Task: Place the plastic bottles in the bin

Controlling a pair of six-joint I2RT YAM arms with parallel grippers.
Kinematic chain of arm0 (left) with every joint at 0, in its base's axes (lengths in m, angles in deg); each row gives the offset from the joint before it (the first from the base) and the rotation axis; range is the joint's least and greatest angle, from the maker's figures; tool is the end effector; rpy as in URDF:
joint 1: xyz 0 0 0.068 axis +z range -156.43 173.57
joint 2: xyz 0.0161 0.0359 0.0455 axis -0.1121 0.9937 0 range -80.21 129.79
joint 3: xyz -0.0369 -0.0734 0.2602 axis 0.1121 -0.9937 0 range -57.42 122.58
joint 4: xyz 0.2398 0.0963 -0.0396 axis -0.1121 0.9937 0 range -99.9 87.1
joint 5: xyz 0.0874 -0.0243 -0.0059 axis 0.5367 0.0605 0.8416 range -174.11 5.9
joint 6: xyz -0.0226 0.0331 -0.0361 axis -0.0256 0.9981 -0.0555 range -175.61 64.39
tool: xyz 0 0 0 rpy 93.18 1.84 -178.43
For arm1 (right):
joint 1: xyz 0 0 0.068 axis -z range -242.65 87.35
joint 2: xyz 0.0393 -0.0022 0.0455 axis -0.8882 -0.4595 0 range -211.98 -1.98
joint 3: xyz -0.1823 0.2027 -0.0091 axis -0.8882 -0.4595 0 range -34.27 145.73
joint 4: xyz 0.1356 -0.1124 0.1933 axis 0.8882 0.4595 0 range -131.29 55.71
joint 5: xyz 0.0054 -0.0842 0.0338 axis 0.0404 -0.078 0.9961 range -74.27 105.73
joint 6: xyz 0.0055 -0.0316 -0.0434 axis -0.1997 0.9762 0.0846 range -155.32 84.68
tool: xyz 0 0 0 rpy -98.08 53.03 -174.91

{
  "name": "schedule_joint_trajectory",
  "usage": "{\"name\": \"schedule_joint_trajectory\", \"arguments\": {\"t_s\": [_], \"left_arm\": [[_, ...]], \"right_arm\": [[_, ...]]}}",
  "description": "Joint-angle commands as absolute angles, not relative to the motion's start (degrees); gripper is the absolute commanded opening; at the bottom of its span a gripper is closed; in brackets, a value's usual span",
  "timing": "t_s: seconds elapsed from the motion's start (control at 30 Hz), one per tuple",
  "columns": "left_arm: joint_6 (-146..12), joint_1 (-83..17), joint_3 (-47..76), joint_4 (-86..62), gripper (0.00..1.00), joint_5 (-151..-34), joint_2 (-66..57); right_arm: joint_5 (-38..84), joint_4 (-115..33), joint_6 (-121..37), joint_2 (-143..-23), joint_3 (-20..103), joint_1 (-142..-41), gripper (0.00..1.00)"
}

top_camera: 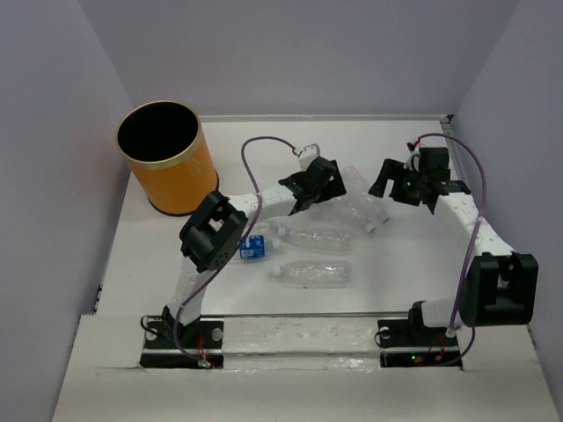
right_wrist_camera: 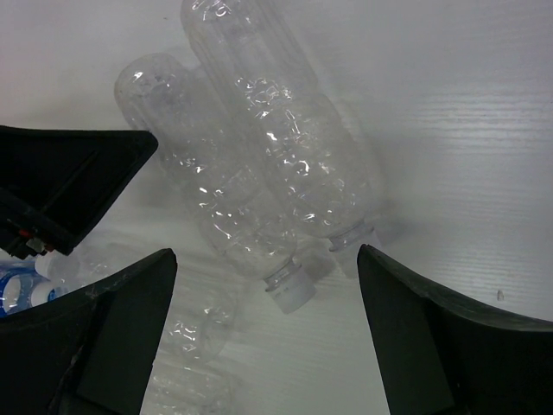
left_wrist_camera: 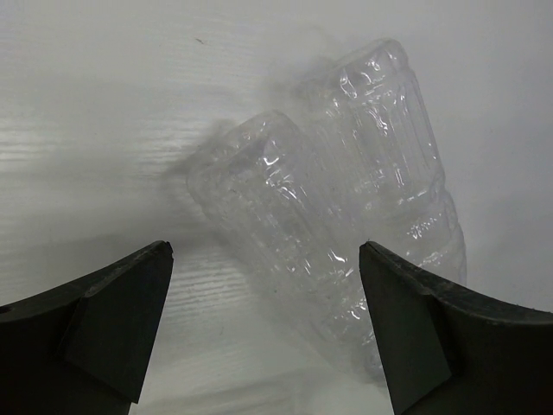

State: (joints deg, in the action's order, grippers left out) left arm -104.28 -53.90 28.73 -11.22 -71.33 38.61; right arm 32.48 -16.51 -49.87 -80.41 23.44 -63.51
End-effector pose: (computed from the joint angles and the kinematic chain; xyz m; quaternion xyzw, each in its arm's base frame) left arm 0.3294 -0.3475 0.2065 -0.0636 0.8658 -0.2972 0.3974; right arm 0.2930 0.0147 0.2644 0.0543 0.9157 0.1837 0.3532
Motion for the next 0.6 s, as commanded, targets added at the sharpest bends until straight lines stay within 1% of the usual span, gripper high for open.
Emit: {"name": "schedule_joint_trajectory", "arguments": {"t_s": [0.0,0.2,0.37,0.47,0.57], "left_arm": [[-105.53,-52.93,33.1,-11.22,0.99,-68.63,40.37],[-106.94,-51.96,36.0,-11.3,0.99,-69.86,44.15],[-107.38,-51.79,38.55,-11.39,0.99,-70.48,46.79],[-108.08,-51.52,39.34,-11.57,0.99,-70.92,48.37],[-108.78,-51.08,39.17,-12.01,0.98,-71.18,48.9]], "right_arm": [[33.84,-20.46,-49.12,-81.43,25.58,-64.58,0.91],[33.93,-21.6,-48.95,-83.89,26.81,-64.58,0.91],[30.07,-21.34,-46.23,-87.41,29.53,-64.58,0.93],[30.05,-20.03,-43.34,-93.27,33.21,-64.58,0.96],[33.13,-17.21,-40.87,-99.07,37.17,-64.58,0.96]]}}
